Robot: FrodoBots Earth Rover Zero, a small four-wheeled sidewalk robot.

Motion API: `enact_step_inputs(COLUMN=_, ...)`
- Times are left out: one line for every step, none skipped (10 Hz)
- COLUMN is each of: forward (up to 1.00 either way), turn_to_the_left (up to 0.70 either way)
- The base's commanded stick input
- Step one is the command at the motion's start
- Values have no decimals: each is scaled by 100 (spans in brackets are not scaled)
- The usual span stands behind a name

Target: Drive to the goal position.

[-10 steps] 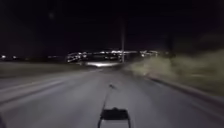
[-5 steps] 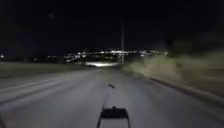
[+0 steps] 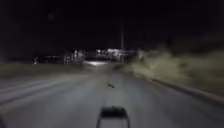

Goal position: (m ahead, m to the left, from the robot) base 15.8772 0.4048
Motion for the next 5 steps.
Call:
enact_step_inputs(forward=70, turn_to_the_left=0)
enact_step_inputs(forward=70, turn_to_the_left=0)
enact_step_inputs(forward=70, turn_to_the_left=0)
enact_step_inputs(forward=70, turn_to_the_left=0)
enact_step_inputs(forward=70, turn_to_the_left=0)
